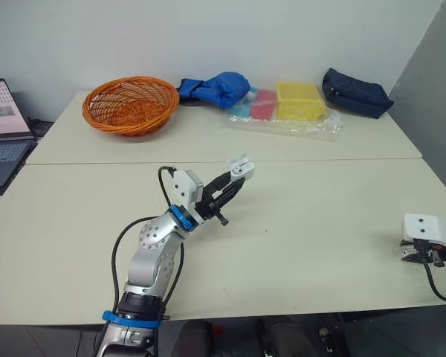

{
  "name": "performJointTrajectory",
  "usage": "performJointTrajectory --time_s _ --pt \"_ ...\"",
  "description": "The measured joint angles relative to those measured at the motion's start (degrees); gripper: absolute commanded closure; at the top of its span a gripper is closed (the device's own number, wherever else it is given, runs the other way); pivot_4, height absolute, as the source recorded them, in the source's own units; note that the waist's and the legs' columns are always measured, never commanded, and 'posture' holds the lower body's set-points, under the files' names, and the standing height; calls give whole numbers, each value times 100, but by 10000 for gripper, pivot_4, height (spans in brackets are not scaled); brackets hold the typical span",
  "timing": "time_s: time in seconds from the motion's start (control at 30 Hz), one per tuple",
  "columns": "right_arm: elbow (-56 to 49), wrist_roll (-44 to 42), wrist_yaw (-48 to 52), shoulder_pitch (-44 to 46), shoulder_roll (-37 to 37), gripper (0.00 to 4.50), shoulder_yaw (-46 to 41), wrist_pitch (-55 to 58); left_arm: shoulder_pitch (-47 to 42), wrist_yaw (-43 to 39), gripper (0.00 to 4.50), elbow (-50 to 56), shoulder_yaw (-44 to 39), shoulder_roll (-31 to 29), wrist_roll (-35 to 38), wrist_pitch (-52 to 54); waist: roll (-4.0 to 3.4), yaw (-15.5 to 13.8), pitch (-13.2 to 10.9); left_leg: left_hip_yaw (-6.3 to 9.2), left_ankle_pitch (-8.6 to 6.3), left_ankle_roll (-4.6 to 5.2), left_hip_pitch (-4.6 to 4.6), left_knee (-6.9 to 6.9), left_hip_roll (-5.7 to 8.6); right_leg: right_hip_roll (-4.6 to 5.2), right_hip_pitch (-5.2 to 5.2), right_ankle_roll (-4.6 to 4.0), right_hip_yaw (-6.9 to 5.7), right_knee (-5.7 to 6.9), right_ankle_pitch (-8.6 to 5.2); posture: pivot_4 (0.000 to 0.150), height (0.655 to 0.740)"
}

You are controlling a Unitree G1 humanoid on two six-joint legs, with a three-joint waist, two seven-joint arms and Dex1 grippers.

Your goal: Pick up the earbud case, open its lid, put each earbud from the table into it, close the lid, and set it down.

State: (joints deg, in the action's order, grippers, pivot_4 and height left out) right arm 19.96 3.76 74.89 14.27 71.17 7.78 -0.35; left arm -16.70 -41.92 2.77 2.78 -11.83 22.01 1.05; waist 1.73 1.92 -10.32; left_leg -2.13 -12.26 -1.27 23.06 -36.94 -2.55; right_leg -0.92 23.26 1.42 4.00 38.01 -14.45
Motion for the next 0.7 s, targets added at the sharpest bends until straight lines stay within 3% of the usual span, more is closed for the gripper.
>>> performJointTrajectory --time_s 0.7 --pt "49 117 6 -169 27 19961 -147 66 19 17 37309 115 27 14 21 15 1 -12 0 2 0 0 -7 -3 2 3 -7 4 8 1 2 1500 7400"
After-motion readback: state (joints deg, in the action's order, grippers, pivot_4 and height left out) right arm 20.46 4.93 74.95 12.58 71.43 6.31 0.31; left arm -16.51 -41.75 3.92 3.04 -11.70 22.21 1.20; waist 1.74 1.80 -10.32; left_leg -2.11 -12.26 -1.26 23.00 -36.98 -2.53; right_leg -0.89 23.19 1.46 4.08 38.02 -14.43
